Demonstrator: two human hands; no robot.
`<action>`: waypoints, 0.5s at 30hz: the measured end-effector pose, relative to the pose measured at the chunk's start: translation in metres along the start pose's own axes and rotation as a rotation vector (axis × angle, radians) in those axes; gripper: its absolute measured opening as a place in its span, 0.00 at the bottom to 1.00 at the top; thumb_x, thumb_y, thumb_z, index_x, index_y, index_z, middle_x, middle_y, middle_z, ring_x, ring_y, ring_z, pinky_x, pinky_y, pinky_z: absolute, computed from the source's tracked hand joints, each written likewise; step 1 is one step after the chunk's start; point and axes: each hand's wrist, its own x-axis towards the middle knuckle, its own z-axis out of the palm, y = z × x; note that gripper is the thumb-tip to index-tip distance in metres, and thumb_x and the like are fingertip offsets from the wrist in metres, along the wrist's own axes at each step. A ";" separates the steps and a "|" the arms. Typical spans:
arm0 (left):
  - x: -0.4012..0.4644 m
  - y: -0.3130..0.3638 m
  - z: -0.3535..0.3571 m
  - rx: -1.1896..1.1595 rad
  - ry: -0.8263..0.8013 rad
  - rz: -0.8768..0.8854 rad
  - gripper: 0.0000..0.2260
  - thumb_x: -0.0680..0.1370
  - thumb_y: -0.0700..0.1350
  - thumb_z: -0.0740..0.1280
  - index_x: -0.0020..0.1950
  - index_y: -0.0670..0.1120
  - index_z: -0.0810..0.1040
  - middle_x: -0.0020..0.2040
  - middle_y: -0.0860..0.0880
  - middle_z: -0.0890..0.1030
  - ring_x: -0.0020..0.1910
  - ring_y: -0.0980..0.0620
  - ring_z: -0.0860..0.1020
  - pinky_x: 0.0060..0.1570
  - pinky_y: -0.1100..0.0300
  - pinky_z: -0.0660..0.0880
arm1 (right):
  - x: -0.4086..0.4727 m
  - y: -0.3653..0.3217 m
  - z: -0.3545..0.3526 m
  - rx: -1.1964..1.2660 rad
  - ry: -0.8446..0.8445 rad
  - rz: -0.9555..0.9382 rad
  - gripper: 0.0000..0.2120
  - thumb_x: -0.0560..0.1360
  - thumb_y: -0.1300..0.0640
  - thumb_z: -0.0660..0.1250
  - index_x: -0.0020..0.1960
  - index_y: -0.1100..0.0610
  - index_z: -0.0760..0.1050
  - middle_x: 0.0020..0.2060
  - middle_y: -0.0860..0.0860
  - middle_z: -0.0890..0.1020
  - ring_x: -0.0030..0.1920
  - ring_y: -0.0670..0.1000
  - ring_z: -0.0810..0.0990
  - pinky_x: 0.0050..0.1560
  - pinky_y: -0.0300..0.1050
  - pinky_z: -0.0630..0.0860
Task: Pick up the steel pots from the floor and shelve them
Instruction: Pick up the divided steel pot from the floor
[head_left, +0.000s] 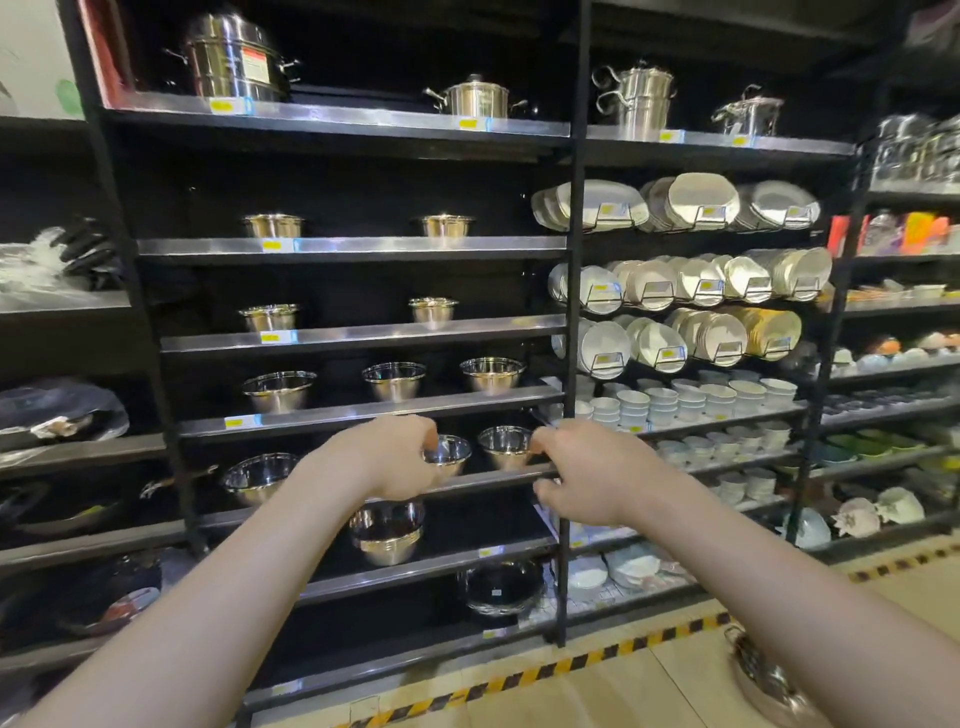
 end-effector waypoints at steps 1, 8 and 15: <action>0.020 0.005 0.001 -0.014 0.012 0.005 0.20 0.73 0.58 0.65 0.63 0.54 0.73 0.55 0.53 0.76 0.50 0.51 0.76 0.49 0.53 0.74 | 0.013 0.015 0.001 -0.006 0.002 0.005 0.13 0.75 0.49 0.63 0.55 0.55 0.72 0.48 0.53 0.76 0.50 0.58 0.77 0.46 0.52 0.77; 0.147 0.033 0.020 0.022 -0.021 0.062 0.20 0.76 0.54 0.65 0.68 0.53 0.71 0.63 0.49 0.77 0.52 0.49 0.75 0.48 0.53 0.73 | 0.096 0.103 0.026 -0.015 -0.011 0.056 0.17 0.76 0.46 0.64 0.60 0.54 0.73 0.54 0.55 0.79 0.55 0.59 0.78 0.52 0.56 0.78; 0.304 0.078 0.037 0.054 -0.056 0.274 0.19 0.76 0.53 0.65 0.66 0.52 0.73 0.64 0.49 0.76 0.58 0.46 0.76 0.57 0.48 0.75 | 0.152 0.205 0.051 -0.114 -0.041 0.242 0.22 0.77 0.46 0.63 0.67 0.54 0.71 0.62 0.56 0.77 0.61 0.59 0.76 0.56 0.58 0.77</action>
